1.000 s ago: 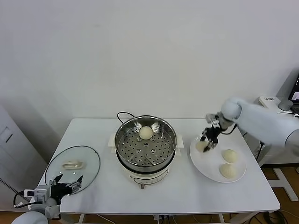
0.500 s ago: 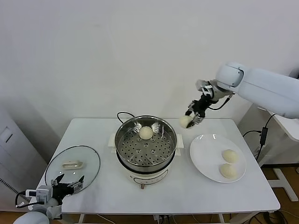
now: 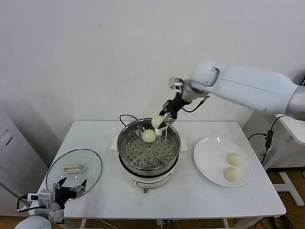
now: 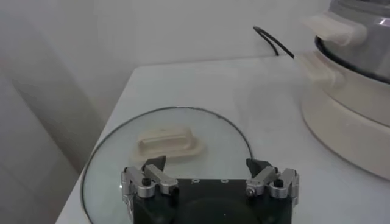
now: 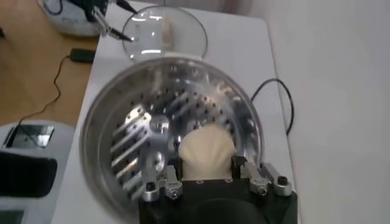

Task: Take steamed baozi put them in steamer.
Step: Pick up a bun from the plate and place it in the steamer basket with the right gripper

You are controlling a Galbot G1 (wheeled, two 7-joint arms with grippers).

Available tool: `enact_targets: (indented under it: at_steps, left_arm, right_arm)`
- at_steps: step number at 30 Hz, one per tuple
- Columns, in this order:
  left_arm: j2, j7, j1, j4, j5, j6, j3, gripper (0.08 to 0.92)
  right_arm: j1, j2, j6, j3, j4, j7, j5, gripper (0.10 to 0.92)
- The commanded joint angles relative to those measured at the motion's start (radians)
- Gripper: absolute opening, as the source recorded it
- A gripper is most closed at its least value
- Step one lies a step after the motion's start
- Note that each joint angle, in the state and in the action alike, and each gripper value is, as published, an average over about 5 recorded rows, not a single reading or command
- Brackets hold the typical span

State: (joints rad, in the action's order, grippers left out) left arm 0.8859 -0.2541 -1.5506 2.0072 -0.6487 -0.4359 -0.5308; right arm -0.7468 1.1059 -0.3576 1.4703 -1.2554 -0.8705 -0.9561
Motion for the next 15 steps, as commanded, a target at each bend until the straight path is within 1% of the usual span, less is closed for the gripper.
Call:
enact_targets:
  at_steps: [1,15]
  left_arm:
    - [-0.001,0.001,-0.001,-0.003,-0.001,0.003,-0.002,0.823]
    - [-0.001,0.001,-0.002,-0.004,-0.002,0.005,-0.002,0.823]
  right_arm:
    - [0.106,0.119,-0.051,-0.013,-0.011,0.157,-0.039,0.492]
    - [0.189,0.161,-0.068,-0.012,0.018,0.185,0.028,0.492]
